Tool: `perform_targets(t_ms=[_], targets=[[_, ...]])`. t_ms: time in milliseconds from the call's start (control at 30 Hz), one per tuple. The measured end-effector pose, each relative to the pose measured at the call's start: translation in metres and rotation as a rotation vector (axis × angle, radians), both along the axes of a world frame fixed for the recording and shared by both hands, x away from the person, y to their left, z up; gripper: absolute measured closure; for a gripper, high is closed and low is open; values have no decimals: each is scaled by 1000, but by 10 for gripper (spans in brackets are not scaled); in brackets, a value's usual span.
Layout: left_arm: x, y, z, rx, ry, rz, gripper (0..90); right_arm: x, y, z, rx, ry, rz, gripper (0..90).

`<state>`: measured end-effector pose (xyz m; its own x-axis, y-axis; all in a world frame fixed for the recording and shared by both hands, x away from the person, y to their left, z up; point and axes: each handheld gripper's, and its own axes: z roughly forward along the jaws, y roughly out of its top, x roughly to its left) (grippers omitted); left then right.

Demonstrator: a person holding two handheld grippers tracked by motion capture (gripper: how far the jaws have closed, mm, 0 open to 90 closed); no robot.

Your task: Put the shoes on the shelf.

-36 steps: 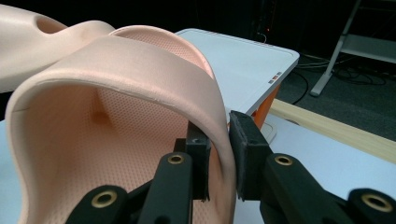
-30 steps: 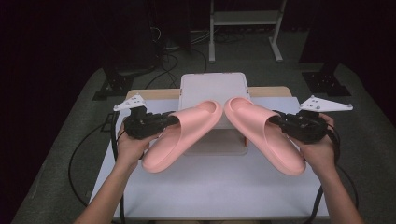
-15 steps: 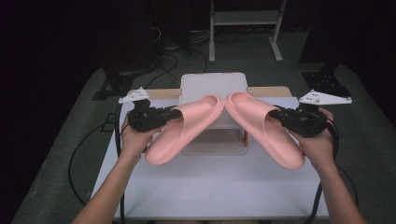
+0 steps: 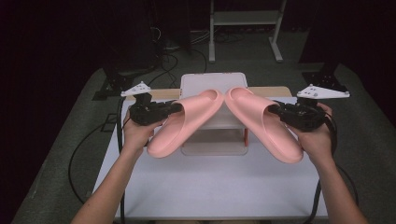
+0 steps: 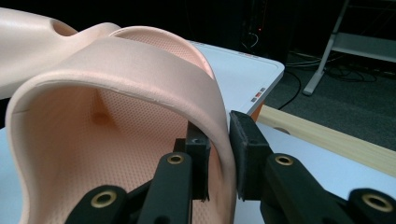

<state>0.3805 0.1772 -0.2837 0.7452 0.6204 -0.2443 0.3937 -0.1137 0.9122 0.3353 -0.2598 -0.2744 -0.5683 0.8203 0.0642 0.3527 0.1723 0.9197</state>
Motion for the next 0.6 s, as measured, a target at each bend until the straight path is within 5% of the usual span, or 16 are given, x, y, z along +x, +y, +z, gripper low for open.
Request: perform_targets(t_ms=[600], targets=[[24, -1, 8, 10, 8, 42, 731, 23, 8, 7, -1, 7, -27, 775]])
